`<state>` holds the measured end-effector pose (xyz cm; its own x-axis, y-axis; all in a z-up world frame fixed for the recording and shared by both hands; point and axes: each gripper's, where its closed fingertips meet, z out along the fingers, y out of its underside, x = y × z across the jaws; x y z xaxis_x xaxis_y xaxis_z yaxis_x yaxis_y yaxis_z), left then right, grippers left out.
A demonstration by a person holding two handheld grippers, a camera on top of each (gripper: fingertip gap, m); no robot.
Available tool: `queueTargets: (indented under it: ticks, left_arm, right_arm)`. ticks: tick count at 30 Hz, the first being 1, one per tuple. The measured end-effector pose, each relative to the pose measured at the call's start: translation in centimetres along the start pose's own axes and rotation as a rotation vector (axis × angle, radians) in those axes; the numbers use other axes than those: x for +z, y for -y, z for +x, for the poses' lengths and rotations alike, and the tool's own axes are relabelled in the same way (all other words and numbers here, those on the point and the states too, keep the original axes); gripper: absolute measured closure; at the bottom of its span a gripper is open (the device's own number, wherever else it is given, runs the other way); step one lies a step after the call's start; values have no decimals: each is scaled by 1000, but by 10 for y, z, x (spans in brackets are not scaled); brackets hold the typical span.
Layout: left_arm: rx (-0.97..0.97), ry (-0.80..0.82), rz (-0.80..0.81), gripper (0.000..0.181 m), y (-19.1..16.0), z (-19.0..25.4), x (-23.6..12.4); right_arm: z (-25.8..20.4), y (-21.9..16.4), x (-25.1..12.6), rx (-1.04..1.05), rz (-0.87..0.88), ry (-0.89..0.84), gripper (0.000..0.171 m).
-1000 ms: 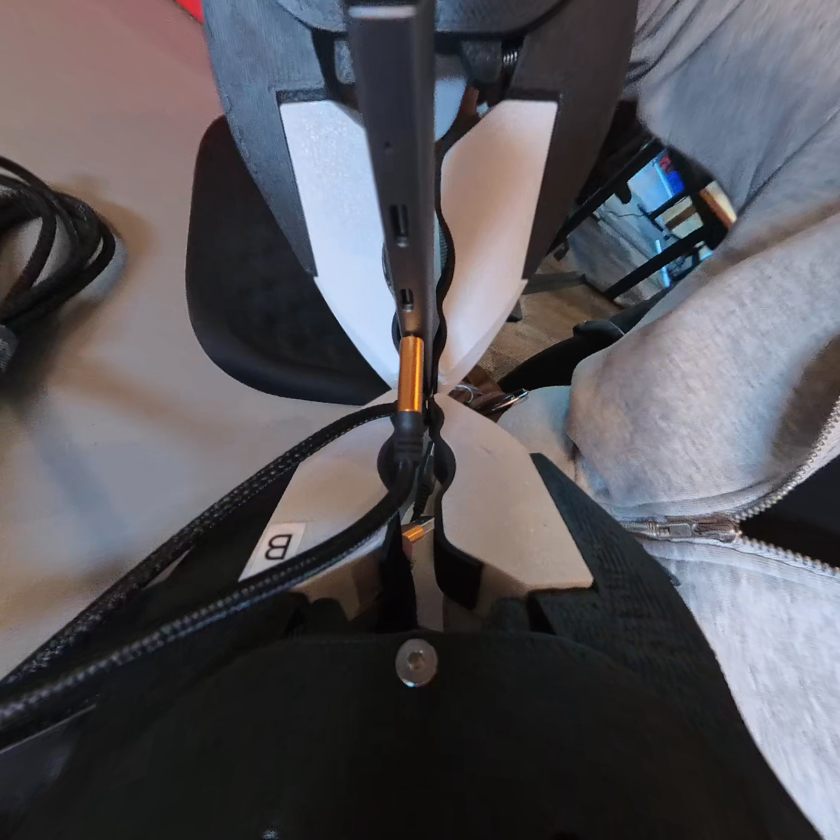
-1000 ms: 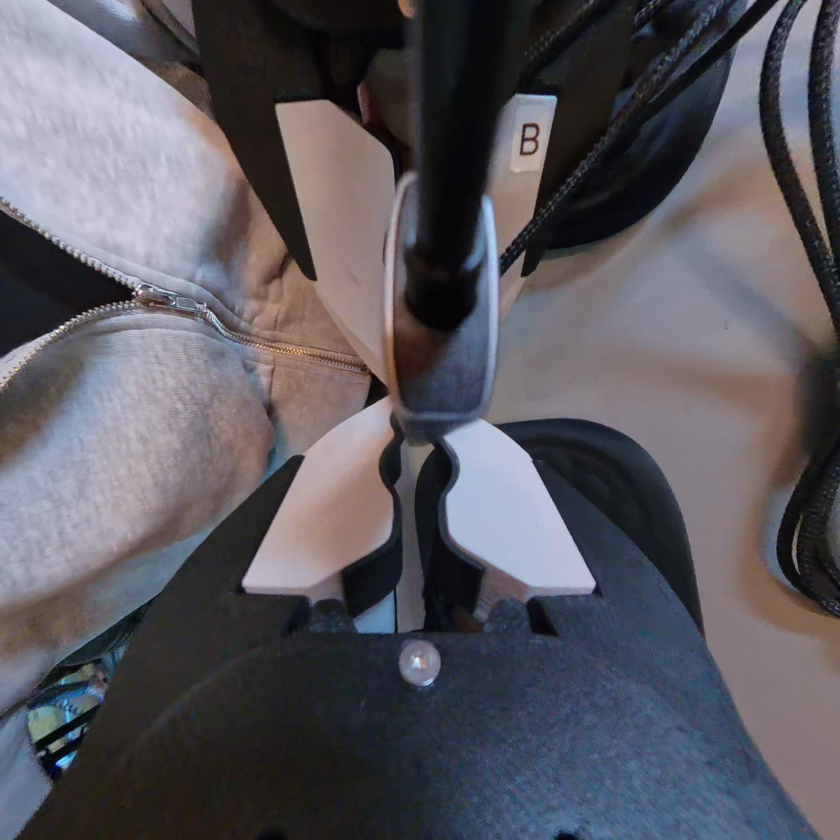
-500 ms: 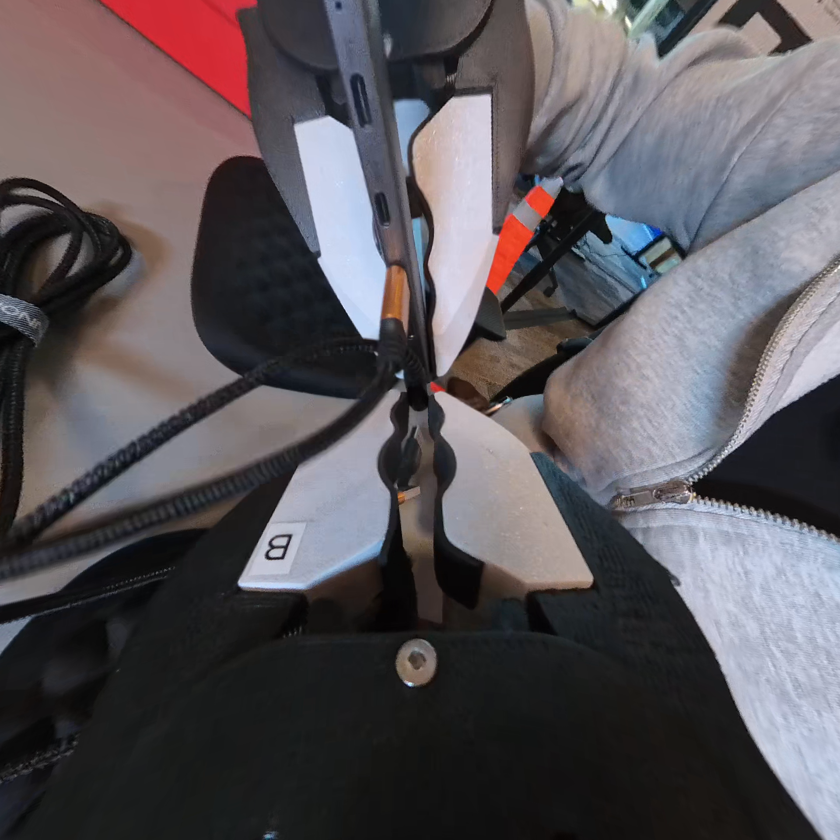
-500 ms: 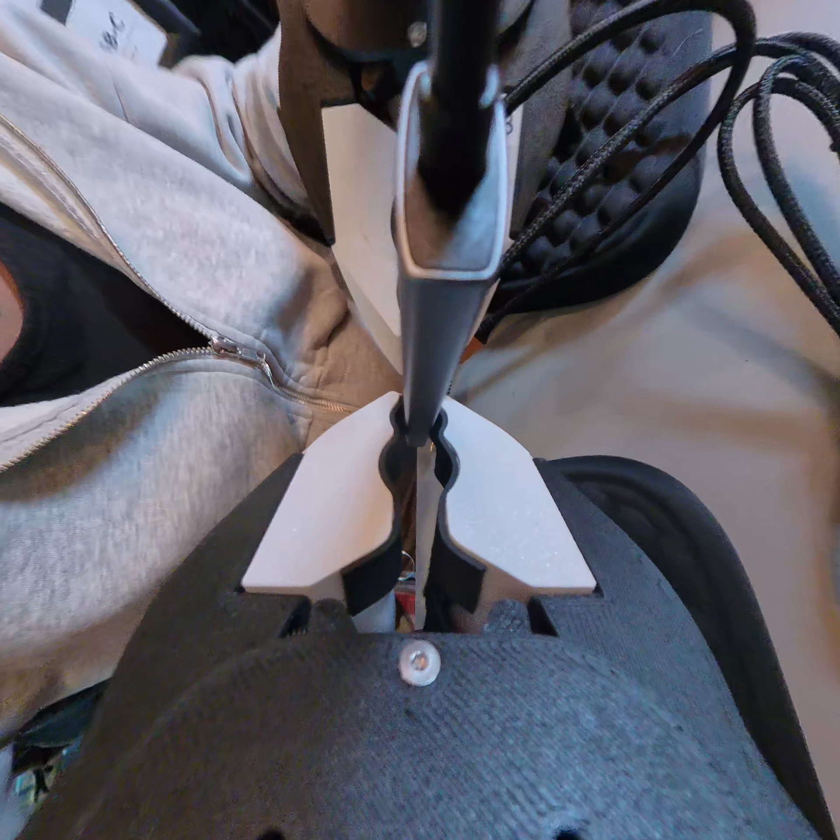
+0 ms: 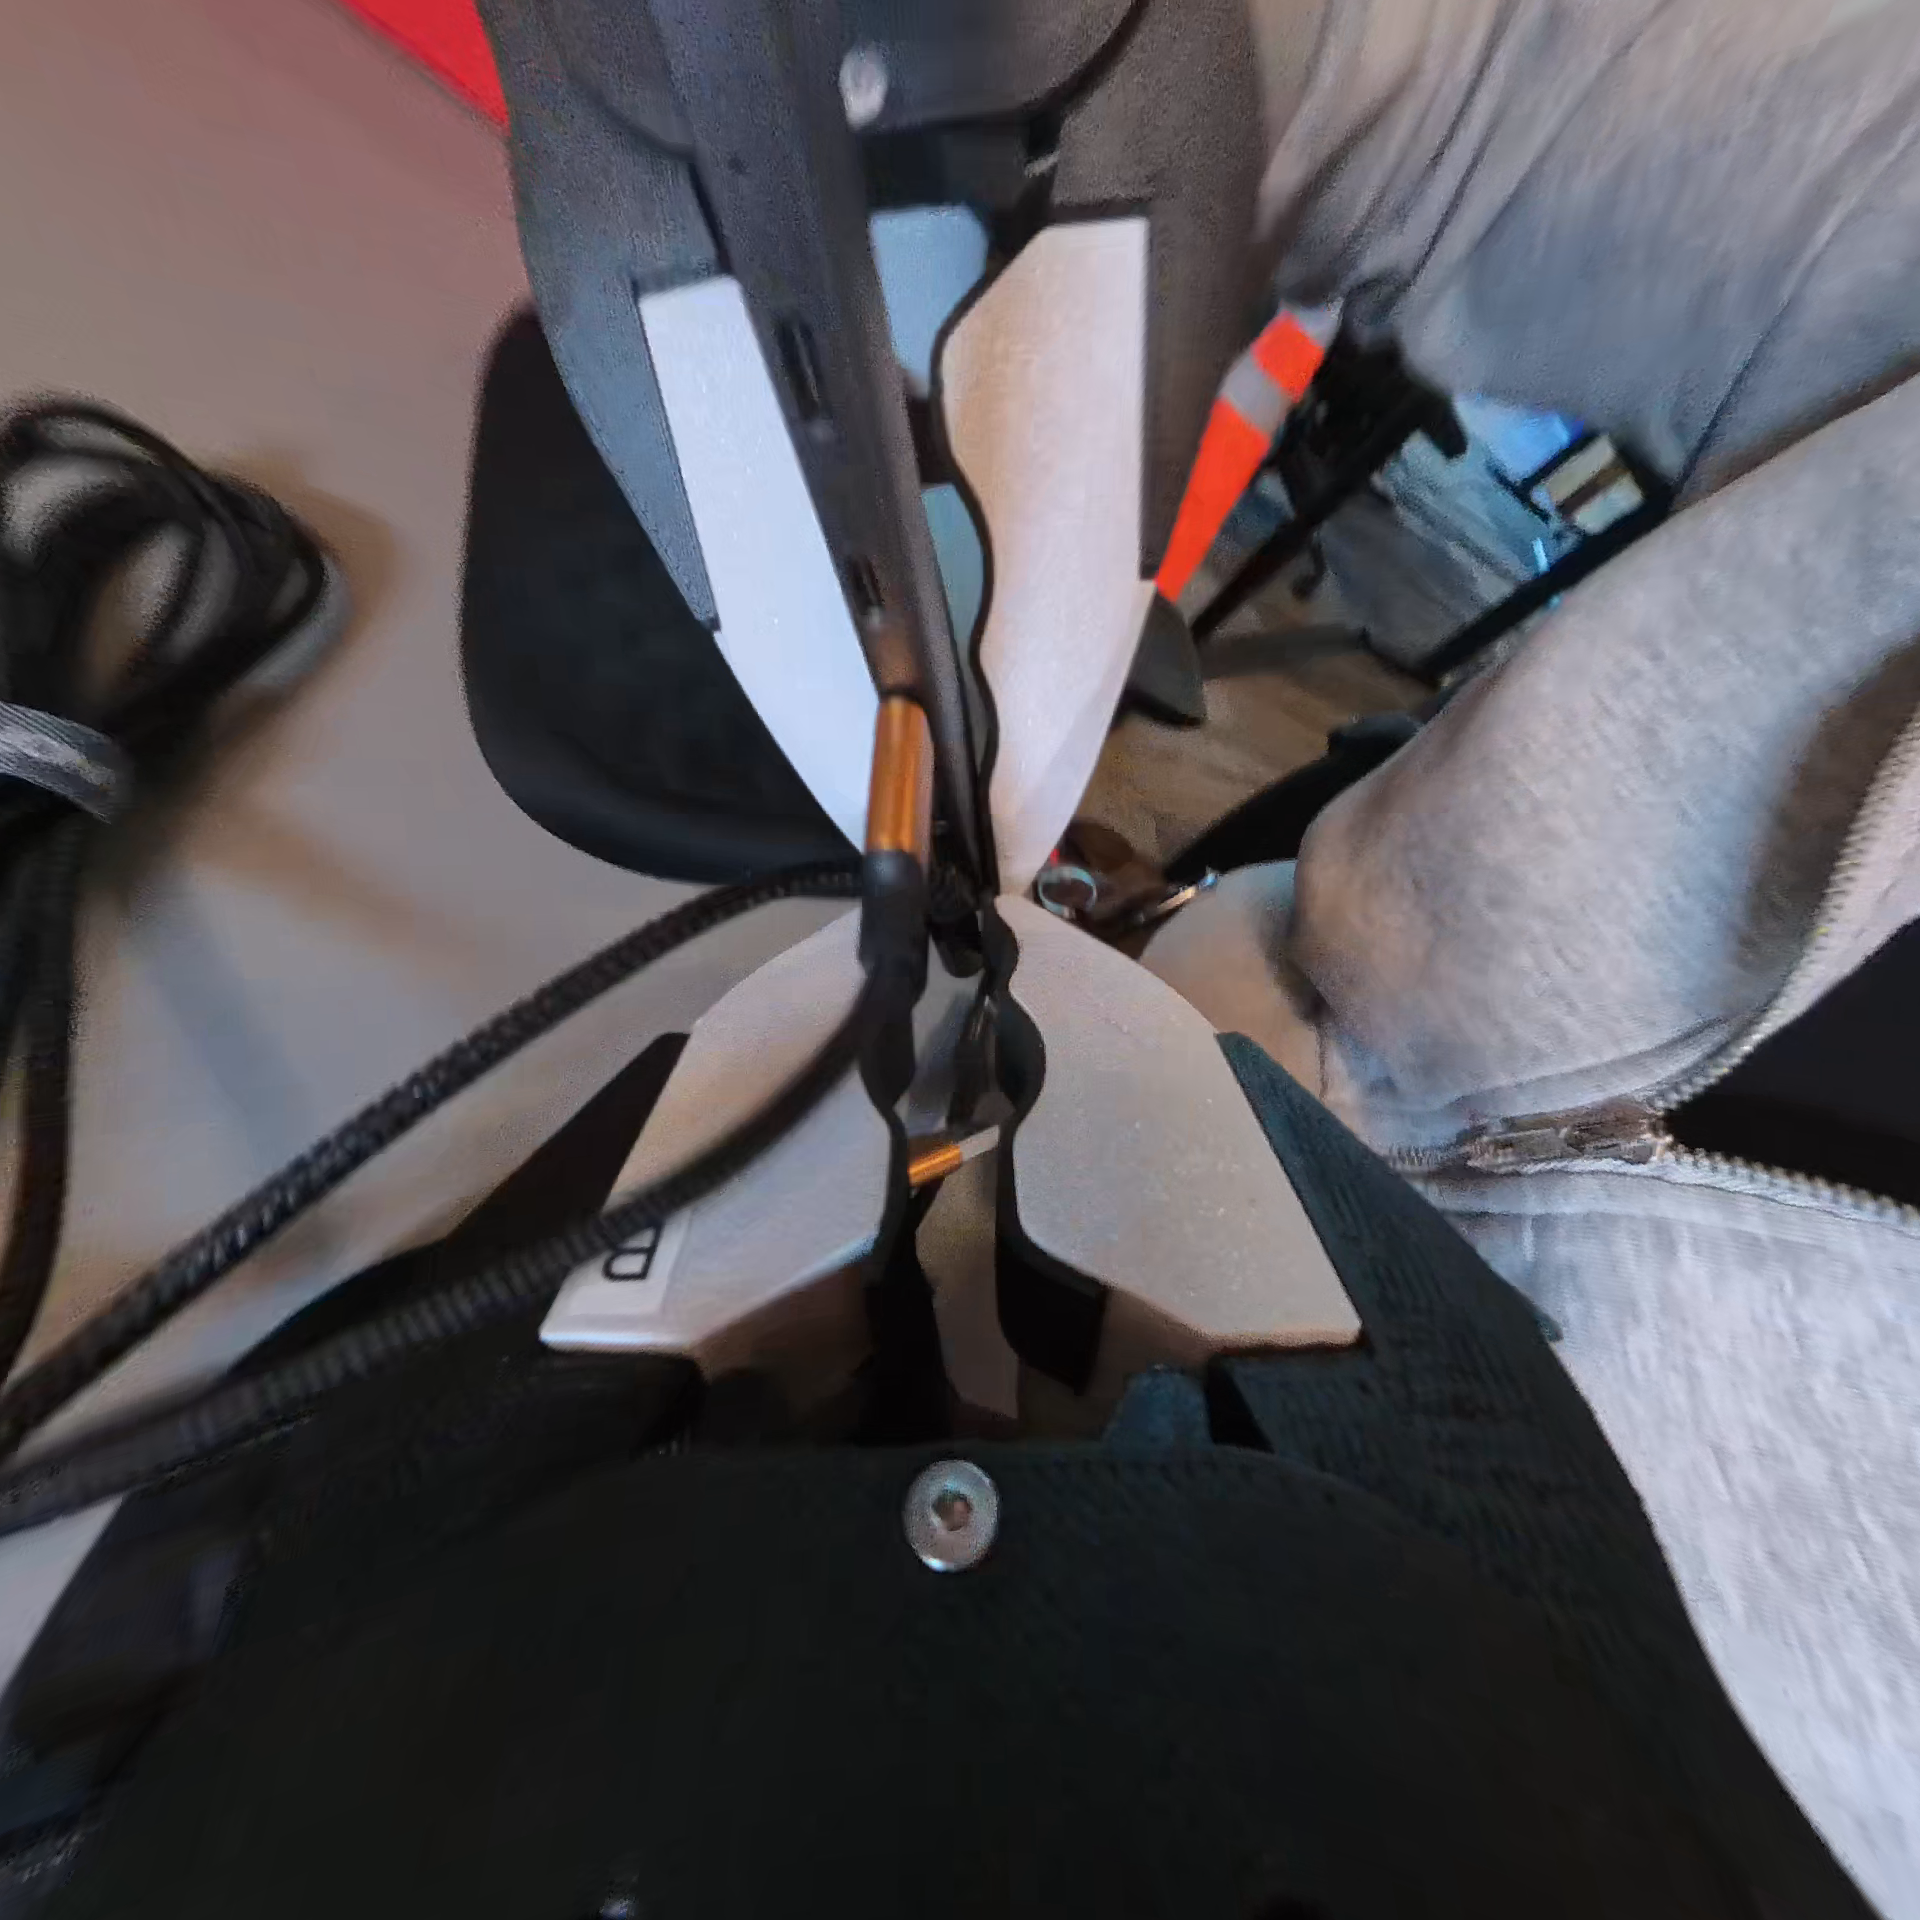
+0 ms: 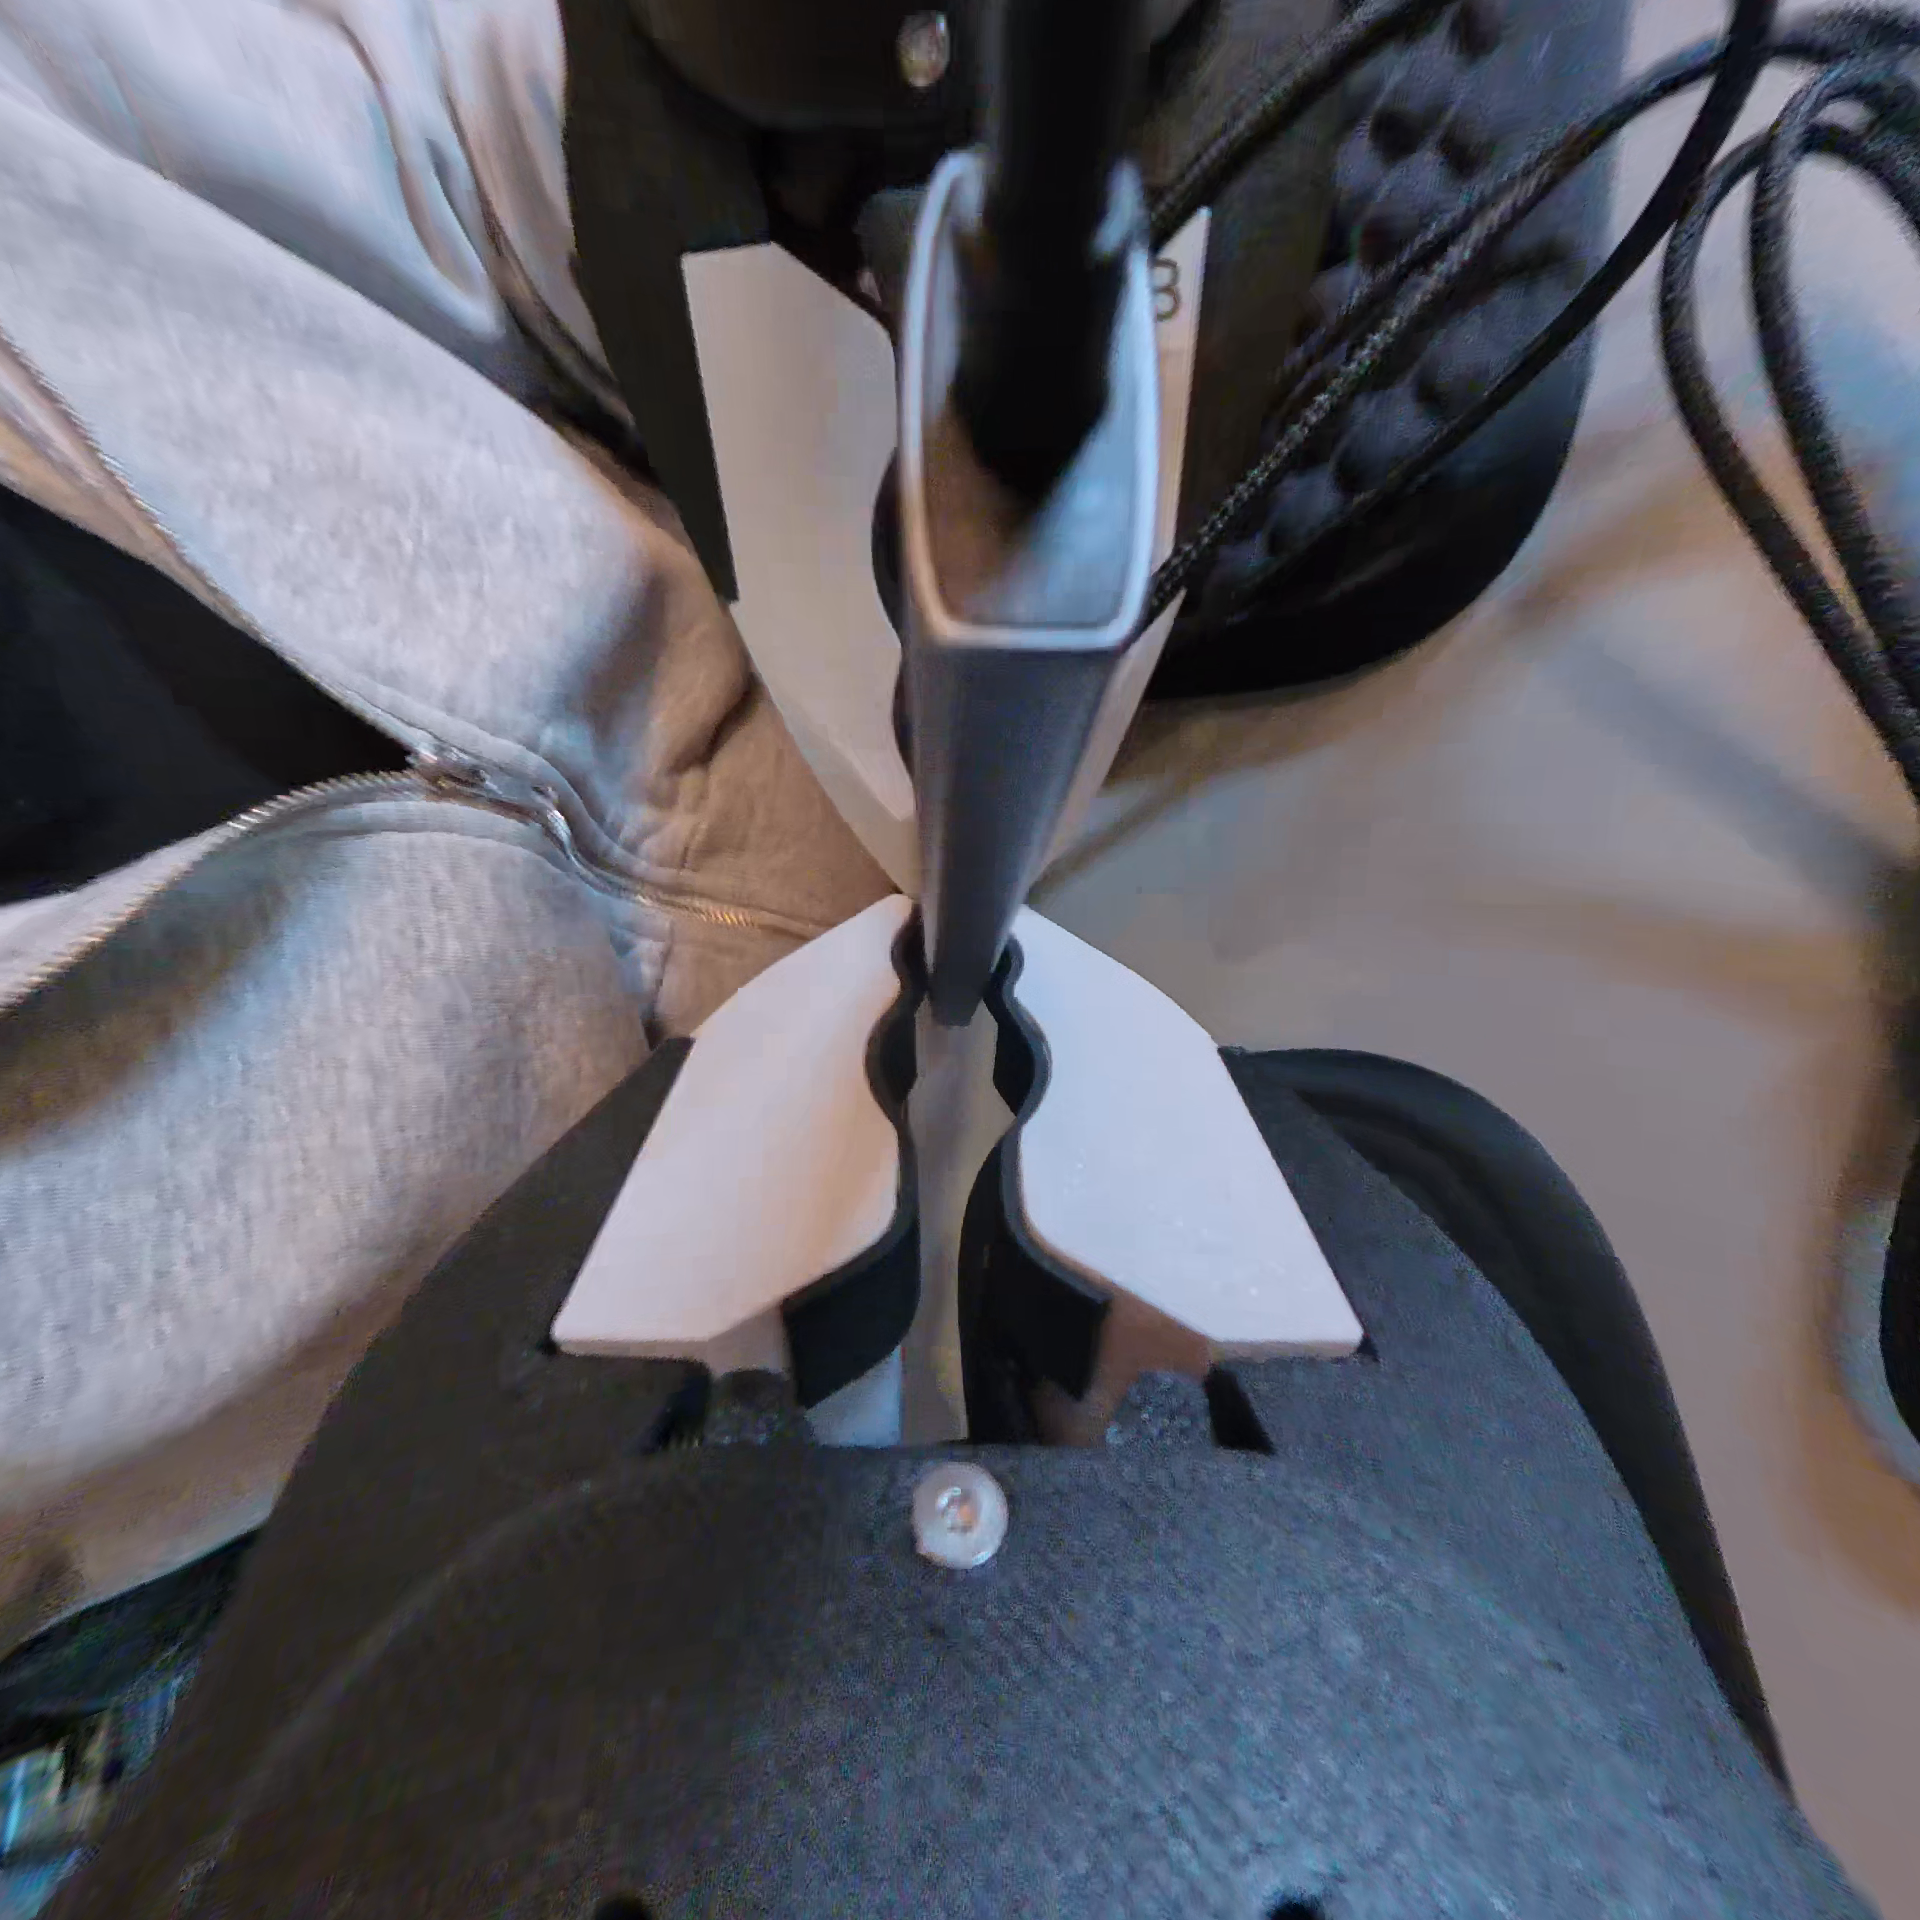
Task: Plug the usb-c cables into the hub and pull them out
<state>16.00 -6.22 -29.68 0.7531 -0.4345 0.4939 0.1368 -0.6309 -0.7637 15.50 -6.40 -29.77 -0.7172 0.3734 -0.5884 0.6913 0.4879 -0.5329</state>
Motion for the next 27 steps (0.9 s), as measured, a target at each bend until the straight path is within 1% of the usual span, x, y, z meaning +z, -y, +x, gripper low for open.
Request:
queueTargets:
  ticks: [2, 5, 7, 8, 9, 11, 13, 15, 18, 23, 27]
  left_arm:
    - [17, -10, 121, 149, 13, 4, -13]
    - [49, -64, 343, 142, 27, 19, -37]
    - [117, -104, 525, 135, 37, 35, -56]
    - [151, -94, 629, 130, 43, 41, -66]
    - [178, -57, 738, 121, 50, 43, -77]
    - [239, 75, 951, 105, 61, 39, -101]
    - [308, 243, 1098, 103, 66, 28, -124]
    - [333, 349, 1143, 102, 66, 19, -136]
    - [310, 398, 1188, 100, 65, 9, -145]
    - [301, 393, 1290, 101, 59, 5, -157]
    - [287, 390, 1318, 103, 57, 4, -162]
  right_arm:
    - [-2, 11, -12, 16, 120, 2, 162]
    - [-5, 23, -33, 50, 310, 1, 161]
    - [-7, 32, -50, 66, 440, 1, 161]
    - [-8, 36, -59, 67, 500, -9, 161]
    - [-10, 41, -68, 64, 557, -19, 161]
    - [-17, 52, -89, 38, 669, -40, 161]
    - [-27, 61, -113, 4, 756, -77, 161]
    - [-37, 68, -139, -45, 811, -150, 161]
    - [-60, 75, -185, -105, 864, -256, 162]
    - [-89, 65, -258, -133, 873, -484, 161]
    - [-120, 59, -324, -133, 993, -566, 161]
